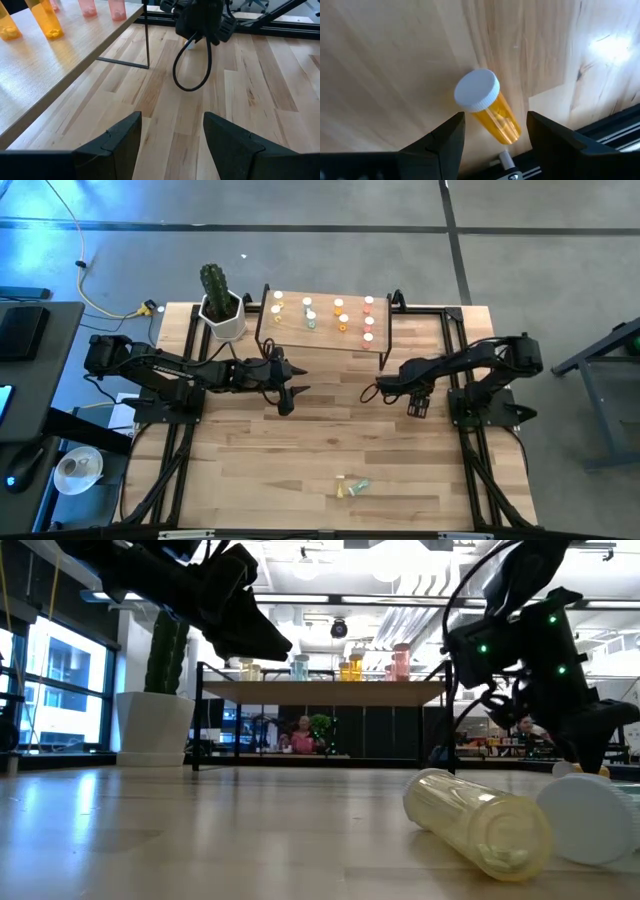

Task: Pick and place medicine bottles onto shelf by color
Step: Put the orange pill bottle on the shelf aligned with the other orange pill bottles

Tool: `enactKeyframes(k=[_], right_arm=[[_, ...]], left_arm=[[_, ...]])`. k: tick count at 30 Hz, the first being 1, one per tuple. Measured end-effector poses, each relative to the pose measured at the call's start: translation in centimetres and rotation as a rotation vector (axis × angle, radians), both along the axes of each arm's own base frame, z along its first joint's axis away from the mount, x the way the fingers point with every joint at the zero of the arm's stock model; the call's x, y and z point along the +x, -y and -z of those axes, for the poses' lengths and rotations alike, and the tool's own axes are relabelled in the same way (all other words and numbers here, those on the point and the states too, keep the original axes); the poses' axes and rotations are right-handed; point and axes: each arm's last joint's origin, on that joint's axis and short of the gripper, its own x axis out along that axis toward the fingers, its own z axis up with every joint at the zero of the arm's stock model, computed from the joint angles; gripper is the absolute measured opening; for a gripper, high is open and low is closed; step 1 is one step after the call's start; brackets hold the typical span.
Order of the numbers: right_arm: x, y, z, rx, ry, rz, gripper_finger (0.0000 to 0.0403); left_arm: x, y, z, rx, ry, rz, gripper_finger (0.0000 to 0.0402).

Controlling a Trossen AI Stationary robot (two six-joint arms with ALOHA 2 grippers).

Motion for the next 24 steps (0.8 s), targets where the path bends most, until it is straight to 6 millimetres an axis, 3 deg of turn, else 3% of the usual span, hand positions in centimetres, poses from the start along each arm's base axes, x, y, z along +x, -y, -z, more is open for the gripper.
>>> enactKeyframes(k=[13, 24], right_arm=[[0.5, 0.1, 1.6, -0.007, -0.072, 0.001, 0.02], [1.6, 0.1, 1.1, 0.005, -0.007, -0.001, 0.0082]], left_arm=[[0.0, 0.0, 0.0, 0.001, -0.001, 0.001, 0.0204], [-0.1, 0.0, 0.2, -0.001, -0.023, 0.001, 0.0203]])
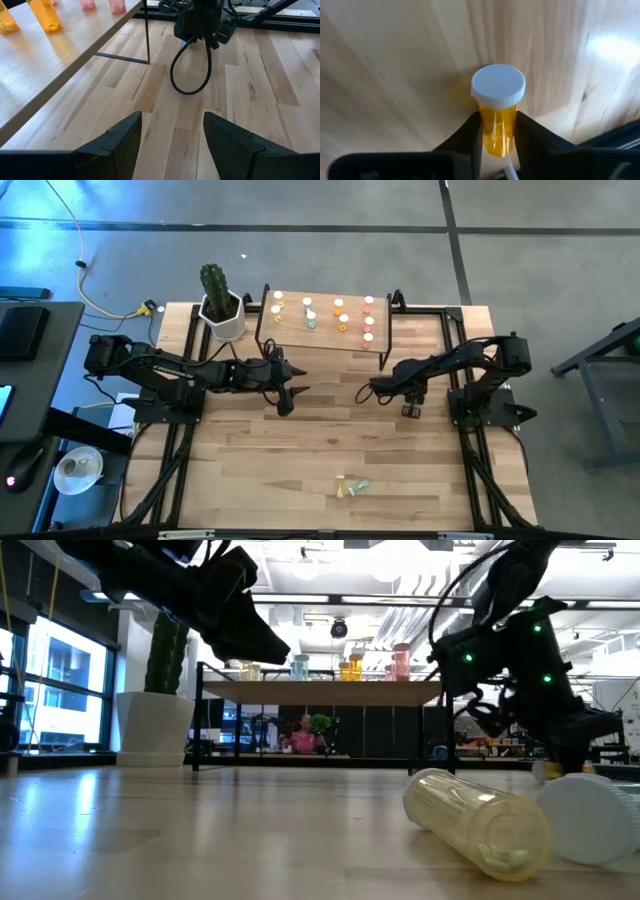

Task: Pick and place medicine bottles onto shelf by color
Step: Put the orange pill bottle on the shelf aligned with the other orange pill bottles

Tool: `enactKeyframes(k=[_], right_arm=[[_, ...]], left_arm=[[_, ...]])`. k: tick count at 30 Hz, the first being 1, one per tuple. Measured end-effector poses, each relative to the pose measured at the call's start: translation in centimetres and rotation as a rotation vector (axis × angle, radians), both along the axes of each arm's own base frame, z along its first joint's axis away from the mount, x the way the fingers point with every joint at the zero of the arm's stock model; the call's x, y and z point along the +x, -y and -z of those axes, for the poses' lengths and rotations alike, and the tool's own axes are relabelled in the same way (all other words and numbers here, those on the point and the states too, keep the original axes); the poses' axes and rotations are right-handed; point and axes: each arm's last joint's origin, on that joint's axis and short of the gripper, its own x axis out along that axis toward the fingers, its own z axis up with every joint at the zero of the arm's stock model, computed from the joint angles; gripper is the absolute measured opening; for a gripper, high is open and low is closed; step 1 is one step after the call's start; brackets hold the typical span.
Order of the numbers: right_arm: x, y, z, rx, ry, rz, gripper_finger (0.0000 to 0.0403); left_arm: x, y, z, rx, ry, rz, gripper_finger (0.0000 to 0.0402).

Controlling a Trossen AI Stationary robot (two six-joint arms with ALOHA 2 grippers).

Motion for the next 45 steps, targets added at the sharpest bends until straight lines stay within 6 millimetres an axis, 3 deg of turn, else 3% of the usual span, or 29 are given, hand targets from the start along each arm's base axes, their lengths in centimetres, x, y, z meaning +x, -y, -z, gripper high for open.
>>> enactKeyframes(k=[5, 14, 20, 28, 35, 45], right_arm=[[1.0, 0.0, -0.7, 0.009, 0.04, 0.002, 0.0057], [1.5, -0.7, -2.7, 0.059, 0.234, 0.056, 0.0068], [2.5, -2.2, -5.5, 0.067, 0.564, 0.057, 0.0069], [5.4, -3.3, -9.6, 0.023, 1.096, -0.009, 0.0069], [7.5, -2.9, -12.4, -0.037, 1.438, -0.126, 0.0069], [8.5, -1.3, -15.5, -0.102, 1.756, -0.2, 0.0069]], left_arm=[[0.0, 0.0, 0.0, 0.0, 0.0, 0.0, 0.0203], [0.0, 0.0, 0.0, 0.0, -0.004, 0.0, 0.0203], [0.0, 0.0, -0.1, 0.001, 0.007, 0.0, 0.0203], [0.4, -0.1, -0.8, 0.012, 0.094, 0.0, 0.0205], [0.6, -0.1, -1.7, 0.062, 0.179, 0.017, 0.0203], [0.6, -1.7, -2.9, 0.156, 0.265, 0.009, 0.0203]])
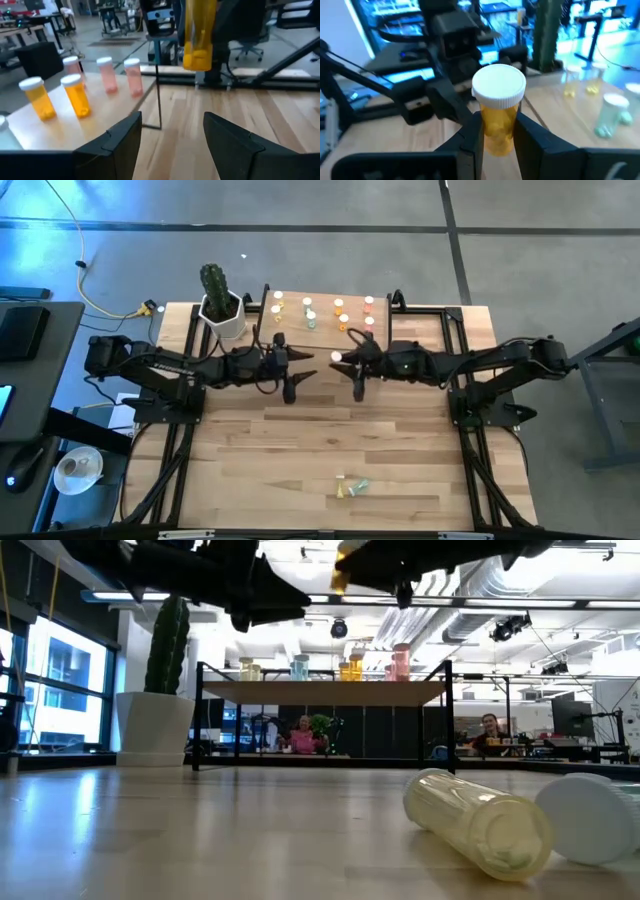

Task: Pick and place medicine bottles onto shelf by color
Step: Put the orange pill bottle on the shelf aligned with the other orange pill bottles

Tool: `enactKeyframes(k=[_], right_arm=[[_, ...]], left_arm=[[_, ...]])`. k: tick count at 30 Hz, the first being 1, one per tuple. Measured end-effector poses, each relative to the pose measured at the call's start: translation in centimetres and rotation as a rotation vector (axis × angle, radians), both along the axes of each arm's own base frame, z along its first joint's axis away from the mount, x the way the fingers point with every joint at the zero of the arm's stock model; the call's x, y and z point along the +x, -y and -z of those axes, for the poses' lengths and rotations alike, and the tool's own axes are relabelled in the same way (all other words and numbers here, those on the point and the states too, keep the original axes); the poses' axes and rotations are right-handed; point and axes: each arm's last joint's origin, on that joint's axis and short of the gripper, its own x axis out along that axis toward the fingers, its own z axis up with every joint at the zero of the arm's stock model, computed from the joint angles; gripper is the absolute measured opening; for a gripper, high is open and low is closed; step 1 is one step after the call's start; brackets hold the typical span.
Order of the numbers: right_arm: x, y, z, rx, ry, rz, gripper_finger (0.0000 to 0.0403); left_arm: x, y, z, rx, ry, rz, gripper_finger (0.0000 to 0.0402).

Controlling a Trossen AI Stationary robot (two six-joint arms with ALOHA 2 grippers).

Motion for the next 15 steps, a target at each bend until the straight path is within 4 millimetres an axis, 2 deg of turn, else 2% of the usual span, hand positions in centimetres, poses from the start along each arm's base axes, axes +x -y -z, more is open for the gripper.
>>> enactKeyframes(k=[6, 15], right_arm=[[0.07, 0.09, -0.4, 0.003, 0.042, -0.04, 0.0069], [0.46, -0.23, 0.04, 0.004, 0.037, -0.054, 0.0069]], left_arm=[[-0.07, -0.75, -0.41, -0.008, 0.046, 0.088, 0.0202], [0.08, -0.28, -0.81, -0.071, 0.106, 0.173, 0.0203]])
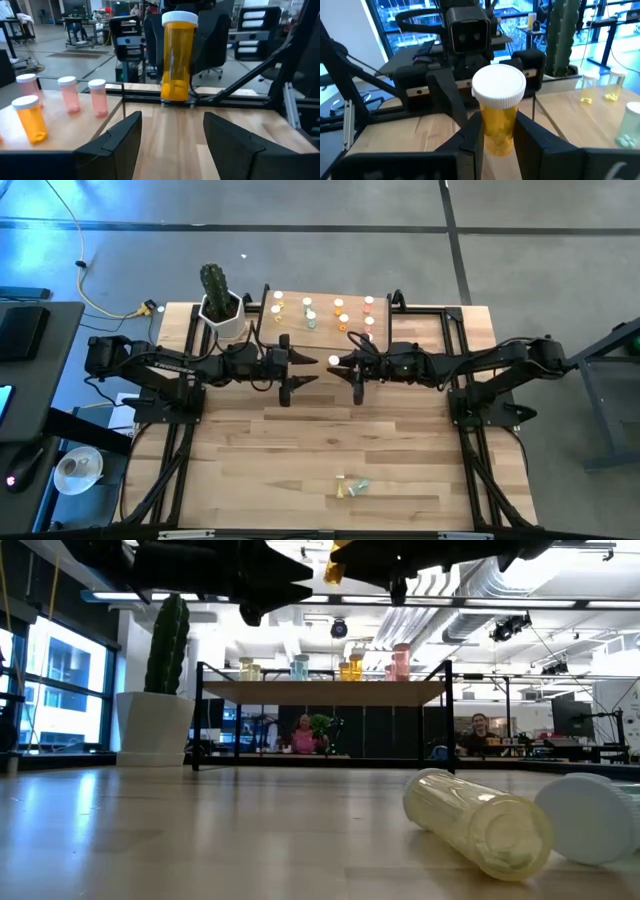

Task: Pick and place medicine bottles onto shelf by color
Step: Put the orange pill bottle on the shelf aligned with the other orange pill bottles

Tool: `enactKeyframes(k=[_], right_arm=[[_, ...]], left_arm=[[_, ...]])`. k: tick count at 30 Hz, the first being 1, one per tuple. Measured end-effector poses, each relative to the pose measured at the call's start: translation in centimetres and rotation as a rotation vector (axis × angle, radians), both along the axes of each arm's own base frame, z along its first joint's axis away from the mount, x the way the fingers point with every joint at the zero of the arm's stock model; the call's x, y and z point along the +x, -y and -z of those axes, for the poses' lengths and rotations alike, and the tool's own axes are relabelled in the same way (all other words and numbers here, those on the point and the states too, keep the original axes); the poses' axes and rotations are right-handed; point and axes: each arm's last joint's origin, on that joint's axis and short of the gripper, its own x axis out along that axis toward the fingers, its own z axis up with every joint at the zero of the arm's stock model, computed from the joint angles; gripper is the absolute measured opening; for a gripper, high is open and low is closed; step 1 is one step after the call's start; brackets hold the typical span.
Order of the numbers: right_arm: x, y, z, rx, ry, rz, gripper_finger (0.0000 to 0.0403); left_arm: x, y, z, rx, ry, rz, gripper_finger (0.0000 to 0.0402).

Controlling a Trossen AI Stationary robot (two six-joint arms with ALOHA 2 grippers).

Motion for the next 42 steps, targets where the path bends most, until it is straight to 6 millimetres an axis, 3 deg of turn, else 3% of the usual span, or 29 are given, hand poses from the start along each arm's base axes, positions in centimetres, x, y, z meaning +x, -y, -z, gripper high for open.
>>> enactKeyframes(k=[16, 31, 42], right_arm=[[1.1, 0.0, 0.9, 0.029, 0.025, 0.002, 0.0069], [1.1, 0.1, 0.5, 0.077, 0.072, 0.004, 0.0069], [1.1, 0.1, 0.6, 0.073, 0.064, 0.007, 0.0069]], left_arm=[[0.6, -0.2, -1.4, -0.012, 0.005, -0.002, 0.0205], [1.4, -0.3, -1.0, -0.023, 0.025, 0.014, 0.0204], [2.5, -1.8, -0.7, 0.012, -0.005, -0.013, 0.0204]])
